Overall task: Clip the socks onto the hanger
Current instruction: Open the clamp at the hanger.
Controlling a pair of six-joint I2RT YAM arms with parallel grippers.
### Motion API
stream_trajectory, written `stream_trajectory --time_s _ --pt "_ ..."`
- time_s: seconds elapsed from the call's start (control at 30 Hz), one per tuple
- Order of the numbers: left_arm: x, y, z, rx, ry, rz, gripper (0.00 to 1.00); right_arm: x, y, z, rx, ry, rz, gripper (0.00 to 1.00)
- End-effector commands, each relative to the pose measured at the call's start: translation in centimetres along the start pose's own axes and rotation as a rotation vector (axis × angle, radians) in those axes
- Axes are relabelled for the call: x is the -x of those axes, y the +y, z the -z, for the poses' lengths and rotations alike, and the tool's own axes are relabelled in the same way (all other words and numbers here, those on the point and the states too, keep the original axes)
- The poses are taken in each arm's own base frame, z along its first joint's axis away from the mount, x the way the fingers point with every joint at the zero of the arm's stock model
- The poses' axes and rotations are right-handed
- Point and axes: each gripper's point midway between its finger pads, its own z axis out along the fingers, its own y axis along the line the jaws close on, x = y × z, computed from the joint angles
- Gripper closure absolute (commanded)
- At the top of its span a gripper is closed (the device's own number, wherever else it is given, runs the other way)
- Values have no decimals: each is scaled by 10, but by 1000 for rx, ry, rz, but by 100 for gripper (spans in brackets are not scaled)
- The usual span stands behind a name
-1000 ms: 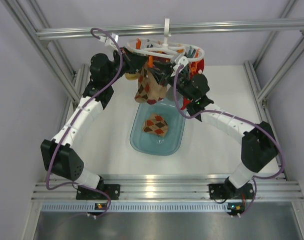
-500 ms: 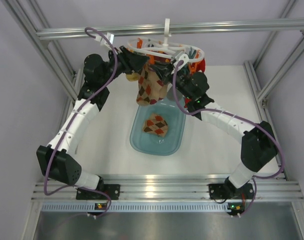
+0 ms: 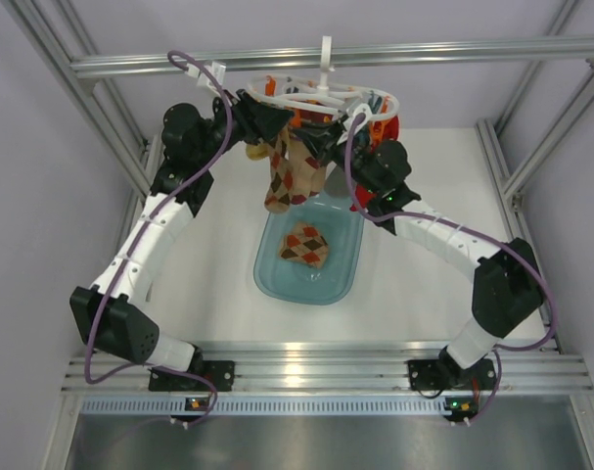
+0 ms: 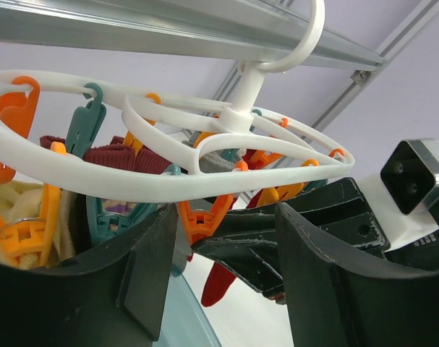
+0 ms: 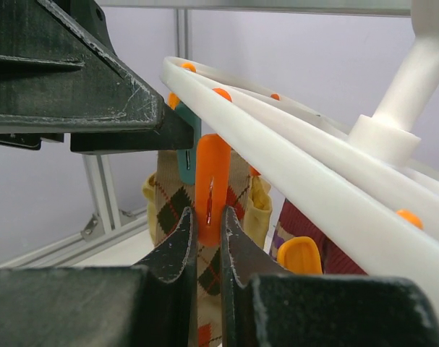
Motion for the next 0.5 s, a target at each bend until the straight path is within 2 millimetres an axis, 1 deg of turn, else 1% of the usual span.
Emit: stream_trajectory --time_s 0.0,0.13,0.2,0.27,0.47 --pt "18 -10 -4 -8 -46 -80 39 51 16 5 81 -103 -9 100" --pt "19 -12 -8 -10 -49 -95 39 51 21 7 103 -93 -31 100" --pt "15 -9 -11 3 -32 -98 40 52 23 8 116 -91 -38 100" --pt "16 -11 -12 4 -33 -104 40 52 24 8 121 -83 -38 100" --pt "13 -4 -16 58 -13 -106 40 57 25 9 125 -84 -42 100"
